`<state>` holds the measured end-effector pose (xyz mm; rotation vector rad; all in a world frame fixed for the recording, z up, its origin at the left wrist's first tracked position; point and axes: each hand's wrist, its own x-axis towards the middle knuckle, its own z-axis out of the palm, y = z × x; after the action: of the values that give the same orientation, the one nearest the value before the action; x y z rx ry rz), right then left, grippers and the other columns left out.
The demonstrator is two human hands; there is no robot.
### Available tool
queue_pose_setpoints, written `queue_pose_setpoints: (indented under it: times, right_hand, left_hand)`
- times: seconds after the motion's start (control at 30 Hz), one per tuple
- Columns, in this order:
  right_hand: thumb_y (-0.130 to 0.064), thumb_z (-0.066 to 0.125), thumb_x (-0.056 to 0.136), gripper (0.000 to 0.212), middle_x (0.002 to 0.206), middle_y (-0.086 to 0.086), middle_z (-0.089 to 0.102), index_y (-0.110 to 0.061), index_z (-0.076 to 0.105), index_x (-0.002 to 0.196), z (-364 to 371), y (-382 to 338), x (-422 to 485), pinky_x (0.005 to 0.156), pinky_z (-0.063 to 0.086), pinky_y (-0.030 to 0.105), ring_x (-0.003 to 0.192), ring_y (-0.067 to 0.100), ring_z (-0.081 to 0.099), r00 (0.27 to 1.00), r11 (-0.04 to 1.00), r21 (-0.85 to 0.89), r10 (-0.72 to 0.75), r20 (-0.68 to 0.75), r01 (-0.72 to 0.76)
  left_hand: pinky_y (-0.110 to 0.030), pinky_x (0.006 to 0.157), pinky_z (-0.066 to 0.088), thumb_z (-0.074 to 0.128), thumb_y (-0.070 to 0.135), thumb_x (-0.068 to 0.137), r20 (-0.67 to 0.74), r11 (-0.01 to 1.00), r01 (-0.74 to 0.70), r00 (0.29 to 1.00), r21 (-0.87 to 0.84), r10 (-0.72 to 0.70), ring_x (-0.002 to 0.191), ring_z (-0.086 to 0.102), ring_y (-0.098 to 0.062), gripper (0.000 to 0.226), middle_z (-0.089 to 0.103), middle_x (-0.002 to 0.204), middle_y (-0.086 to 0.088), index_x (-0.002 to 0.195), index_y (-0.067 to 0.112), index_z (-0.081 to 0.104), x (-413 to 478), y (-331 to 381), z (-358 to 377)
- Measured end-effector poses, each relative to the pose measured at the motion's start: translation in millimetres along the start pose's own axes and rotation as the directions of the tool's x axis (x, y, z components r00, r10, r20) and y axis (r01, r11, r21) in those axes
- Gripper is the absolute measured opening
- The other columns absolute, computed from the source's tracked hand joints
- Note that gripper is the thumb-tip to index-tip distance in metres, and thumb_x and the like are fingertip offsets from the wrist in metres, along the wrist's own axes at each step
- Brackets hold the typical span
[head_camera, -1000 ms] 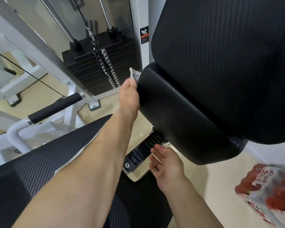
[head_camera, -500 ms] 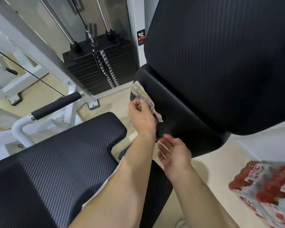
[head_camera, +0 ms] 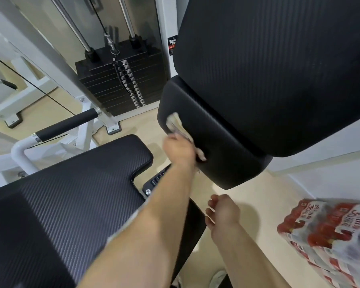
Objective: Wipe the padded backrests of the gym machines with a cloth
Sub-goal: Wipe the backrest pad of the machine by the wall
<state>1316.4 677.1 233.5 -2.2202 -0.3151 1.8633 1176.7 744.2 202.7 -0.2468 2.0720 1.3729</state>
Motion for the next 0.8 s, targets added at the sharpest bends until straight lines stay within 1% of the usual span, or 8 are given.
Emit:
queue_pose_setpoints:
  times: [0.1,0.2,0.27,0.4,0.53,0.6,0.7,0.8]
  right_hand:
    - [-0.016,0.043,0.096,0.022,0.079,0.004,0.061,-0.012,0.063,0.088,20,-12,-2,0.076,0.044,0.036,0.074,0.022,0.056,0.995,0.997,-0.063,-0.043,0.092,0.049]
    - [-0.016,0.051,0.094,0.019,0.077,0.002,0.064,-0.013,0.067,0.086,29,-20,-5,0.078,0.046,0.036,0.075,0.021,0.059,0.985,0.988,-0.126,-0.065,0.161,0.086]
    - [-0.017,0.049,0.093,0.021,0.073,0.002,0.063,-0.013,0.068,0.083,25,-20,-2,0.071,0.044,0.034,0.069,0.022,0.057,0.984,0.986,-0.108,-0.111,0.142,0.127]
    - [-0.028,0.048,0.077,0.02,0.08,0.013,0.066,-0.017,0.063,0.071,-2,-16,9,0.07,0.042,0.043,0.071,0.03,0.053,0.954,0.955,-0.103,-0.286,-0.091,0.277]
    - [-0.014,0.044,0.085,0.017,0.074,0.015,0.056,-0.009,0.054,0.072,-38,-17,8,0.061,0.038,0.04,0.065,0.028,0.045,0.956,0.967,-0.063,-0.253,-0.148,0.246]
    - [-0.011,0.041,0.09,0.017,0.069,0.01,0.048,-0.01,0.053,0.077,-46,-15,7,0.056,0.031,0.032,0.058,0.024,0.04,0.97,0.977,-0.034,-0.213,-0.117,0.211]
    - [-0.012,0.041,0.093,0.021,0.067,0.007,0.051,-0.01,0.056,0.079,-38,-12,-3,0.057,0.033,0.029,0.056,0.022,0.045,0.978,0.98,-0.031,-0.199,-0.057,0.197]
    - [-0.012,0.042,0.096,0.021,0.071,0.008,0.053,-0.009,0.058,0.083,-22,-16,-22,0.063,0.038,0.032,0.062,0.022,0.048,0.975,0.975,-0.029,-0.22,0.015,0.221]
  left_hand:
    - [-0.067,0.082,0.054,0.045,0.04,0.082,-0.062,0.997,-0.064,0.996,-0.031,0.062,0.087,0.069,-0.042,0.019,0.07,0.095,-0.02,0.076,0.023,0.052,98,-10,16]
    - [-0.074,0.08,0.05,0.044,0.054,0.069,-0.08,0.999,-0.001,0.997,-0.046,-0.002,0.085,0.069,-0.048,0.026,0.069,0.095,-0.025,0.075,0.031,0.052,124,-53,21]
    - [-0.062,0.082,0.053,0.049,0.054,0.077,-0.009,0.999,0.015,1.0,-0.036,-0.015,0.085,0.069,-0.043,0.024,0.069,0.091,-0.022,0.078,0.03,0.051,69,-58,12]
    - [-0.042,0.088,0.05,0.055,0.025,0.097,0.123,0.993,0.105,0.988,-0.051,-0.098,0.076,0.054,-0.021,0.015,0.06,0.079,-0.003,0.084,0.017,0.053,-60,-74,0]
    - [-0.032,0.072,0.044,0.054,0.014,0.098,0.181,0.958,0.275,0.95,-0.087,-0.256,0.064,0.047,-0.015,0.022,0.052,0.071,0.0,0.077,0.018,0.047,-101,-86,7]
    - [-0.031,0.072,0.045,0.056,0.017,0.098,0.144,0.969,0.211,0.971,-0.125,-0.193,0.065,0.05,-0.016,0.019,0.054,0.07,0.002,0.08,0.016,0.051,-100,-60,8]
    - [-0.032,0.083,0.048,0.063,0.028,0.095,0.015,0.978,-0.039,0.999,-0.205,0.043,0.075,0.056,-0.015,0.016,0.06,0.076,0.005,0.082,0.02,0.056,-81,12,9]
    - [-0.031,0.086,0.049,0.066,0.031,0.092,-0.109,0.949,-0.269,0.961,-0.163,0.254,0.083,0.061,-0.016,0.014,0.062,0.086,0.006,0.096,0.024,0.055,-50,82,5]
